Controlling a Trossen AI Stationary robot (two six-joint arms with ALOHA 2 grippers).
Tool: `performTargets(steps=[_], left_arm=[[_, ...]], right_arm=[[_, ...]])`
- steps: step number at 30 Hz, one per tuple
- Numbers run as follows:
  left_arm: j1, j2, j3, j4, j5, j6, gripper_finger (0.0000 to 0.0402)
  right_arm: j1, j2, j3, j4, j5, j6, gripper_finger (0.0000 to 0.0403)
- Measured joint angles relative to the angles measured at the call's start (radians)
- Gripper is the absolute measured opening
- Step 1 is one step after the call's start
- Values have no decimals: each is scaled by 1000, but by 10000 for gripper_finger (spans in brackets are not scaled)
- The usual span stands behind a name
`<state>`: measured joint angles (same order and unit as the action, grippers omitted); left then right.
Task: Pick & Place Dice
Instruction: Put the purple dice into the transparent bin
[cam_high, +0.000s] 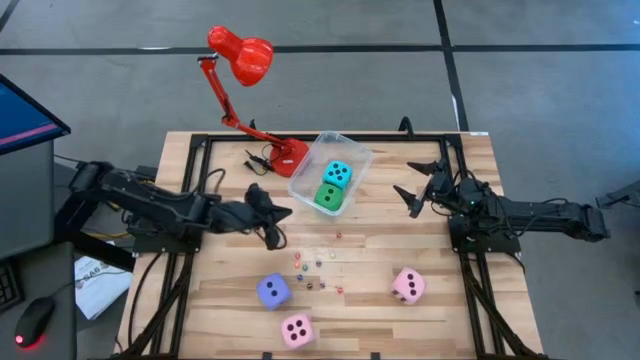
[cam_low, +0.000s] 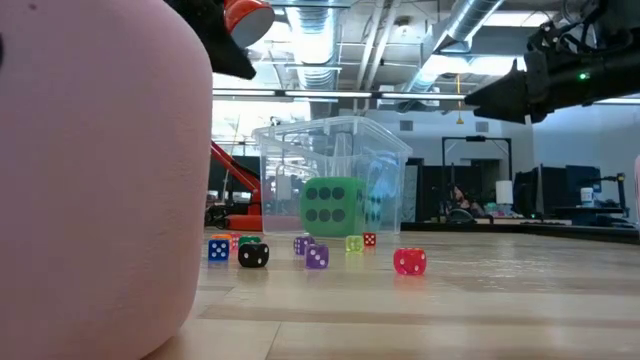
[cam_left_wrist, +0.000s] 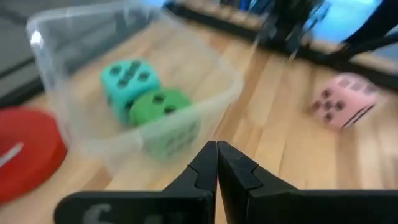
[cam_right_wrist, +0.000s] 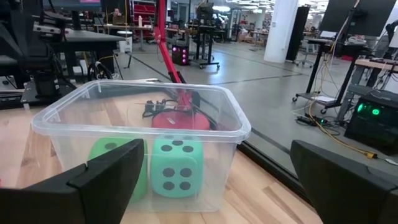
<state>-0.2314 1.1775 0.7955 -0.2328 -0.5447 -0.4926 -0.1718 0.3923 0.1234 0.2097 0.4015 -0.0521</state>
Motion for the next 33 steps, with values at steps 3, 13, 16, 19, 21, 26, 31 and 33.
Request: performTargets(steps=[3, 13, 16, 19, 21, 26, 31, 33], left_arm=[[-3, 48, 70, -117, 27, -66, 0], [-73, 174, 285, -461, 68, -280, 0], [-104, 213, 348, -556, 123, -345, 0], [-137, 262, 398, -651, 172, -427, 0], [-158, 300, 433, -716, 209, -490, 0], [-201, 390, 514, -842, 342, -587, 0], [-233, 416, 541, -860, 403, -614, 0], [-236, 416, 541, -860, 438, -637, 0]], right_arm=[[0, 0, 0, -13, 0, 0, 400], [0, 0, 0, -54, 0, -3, 400], [0, 0, 0, -54, 0, -3, 400], [0, 0, 0, -54, 0, -3, 400], [0, 0, 0, -54, 0, -3, 400], [0, 0, 0, -59, 0, -3, 400], [0, 0, 0, -78, 0, 0, 400], [0, 0, 0, -78, 0, 0, 400]])
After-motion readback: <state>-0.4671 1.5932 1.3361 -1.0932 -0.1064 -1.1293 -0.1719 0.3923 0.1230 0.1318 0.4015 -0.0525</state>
